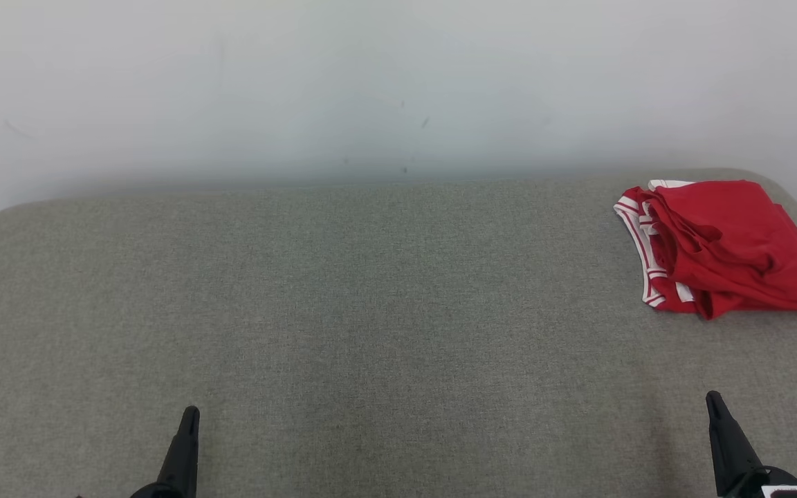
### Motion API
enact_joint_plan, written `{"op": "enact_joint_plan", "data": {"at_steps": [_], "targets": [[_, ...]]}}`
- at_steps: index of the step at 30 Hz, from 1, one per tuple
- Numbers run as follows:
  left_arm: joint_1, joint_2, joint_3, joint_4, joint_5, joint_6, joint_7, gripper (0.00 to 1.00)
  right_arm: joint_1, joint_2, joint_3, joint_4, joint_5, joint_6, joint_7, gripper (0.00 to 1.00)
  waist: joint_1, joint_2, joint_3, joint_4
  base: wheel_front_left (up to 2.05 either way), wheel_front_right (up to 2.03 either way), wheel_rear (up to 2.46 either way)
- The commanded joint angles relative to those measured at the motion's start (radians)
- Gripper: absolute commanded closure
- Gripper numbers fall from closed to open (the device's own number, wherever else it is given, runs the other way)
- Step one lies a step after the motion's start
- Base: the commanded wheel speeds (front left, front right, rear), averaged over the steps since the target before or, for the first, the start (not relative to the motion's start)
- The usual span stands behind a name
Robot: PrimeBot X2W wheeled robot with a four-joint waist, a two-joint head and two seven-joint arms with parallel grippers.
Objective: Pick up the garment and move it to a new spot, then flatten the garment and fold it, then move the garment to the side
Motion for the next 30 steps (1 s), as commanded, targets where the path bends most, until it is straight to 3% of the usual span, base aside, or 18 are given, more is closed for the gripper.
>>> {"op": "enact_joint_plan", "data": {"at_steps": [1,30], "targets": [[-0.005,0.003,0.0,-0.004,-0.007,-0.003,0.001,1.0,-0.005,0.003,-0.002,-0.002,0.005,-0.002,0.001,1.0,0.0,0.0,0.0,0.0,0.0,0.0,0.0],[-0.005,0.003,0.0,-0.004,-0.007,-0.003,0.001,1.0,-0.007,0.008,-0.009,-0.001,-0.003,-0.002,0.008,1.0,0.0,0.0,0.0,0.0,0.0,0.0,0.0]]}}
